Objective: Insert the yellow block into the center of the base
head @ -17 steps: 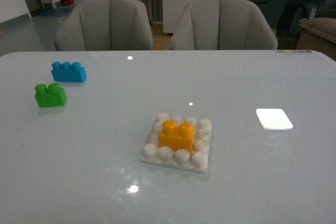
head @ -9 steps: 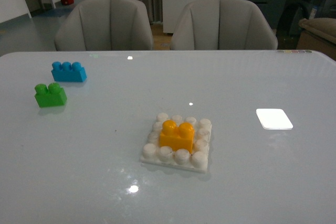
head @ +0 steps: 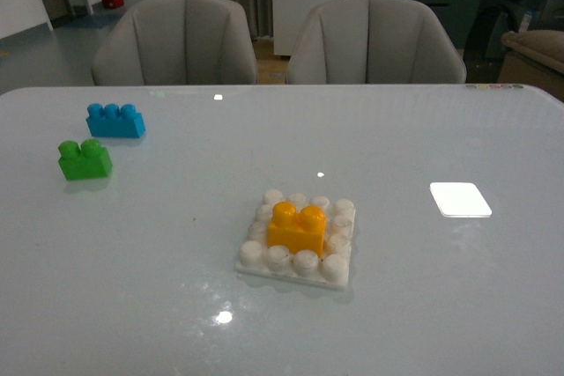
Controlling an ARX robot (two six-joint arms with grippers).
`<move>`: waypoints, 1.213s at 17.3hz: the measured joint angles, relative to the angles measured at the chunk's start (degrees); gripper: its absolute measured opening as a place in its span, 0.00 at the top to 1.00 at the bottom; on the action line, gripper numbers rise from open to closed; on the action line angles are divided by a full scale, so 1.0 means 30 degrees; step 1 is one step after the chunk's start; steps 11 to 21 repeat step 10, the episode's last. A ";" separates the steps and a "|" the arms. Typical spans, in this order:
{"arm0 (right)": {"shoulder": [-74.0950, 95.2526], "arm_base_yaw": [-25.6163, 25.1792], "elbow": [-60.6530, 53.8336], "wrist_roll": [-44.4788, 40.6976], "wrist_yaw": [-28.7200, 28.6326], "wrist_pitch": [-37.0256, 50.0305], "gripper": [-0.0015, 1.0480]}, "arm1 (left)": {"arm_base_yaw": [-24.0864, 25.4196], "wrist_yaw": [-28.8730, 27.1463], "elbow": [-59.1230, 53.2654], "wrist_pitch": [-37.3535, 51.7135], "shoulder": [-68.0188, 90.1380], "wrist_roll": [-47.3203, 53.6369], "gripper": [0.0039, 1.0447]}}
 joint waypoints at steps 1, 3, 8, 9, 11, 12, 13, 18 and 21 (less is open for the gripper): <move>0.0000 0.0000 0.0000 0.0000 0.0000 0.0000 0.06 | -0.0007 0.0000 0.0000 0.0000 0.0000 0.0007 0.06; 0.0000 0.0000 0.0000 0.0000 0.0000 0.0000 0.06 | -0.0007 -0.0007 0.0000 0.0000 0.0000 0.0007 0.06; 0.0000 0.0000 0.0000 0.0000 0.0000 0.0000 0.06 | -0.0007 0.0000 0.0000 0.0000 0.0000 0.0007 0.06; 0.0000 0.0000 0.0000 0.0007 0.0000 0.0000 0.06 | -0.0007 -0.0007 0.0000 0.0000 0.0000 0.0007 0.06; 0.0000 0.0000 0.0000 0.0000 0.0007 0.0000 0.06 | -0.0007 0.0000 0.0000 0.0000 0.0000 0.0007 0.06; 0.0000 0.0000 0.0000 0.0000 0.0007 0.0000 0.06 | -0.0007 0.0000 0.0000 0.0000 0.0000 0.0007 0.06; 0.0000 0.0000 0.0000 0.0000 0.0007 0.0000 0.06 | -0.0007 0.0000 0.0000 0.0000 0.0000 0.0007 0.06; 0.0000 0.0000 0.0000 0.0000 0.0007 0.0000 0.06 | -0.0007 0.0000 0.0000 0.0000 0.0000 0.0007 0.06; 0.0000 0.0000 0.0000 0.0000 0.0007 0.0000 0.06 | -0.0007 0.0000 0.0000 0.0000 0.0000 0.0007 0.06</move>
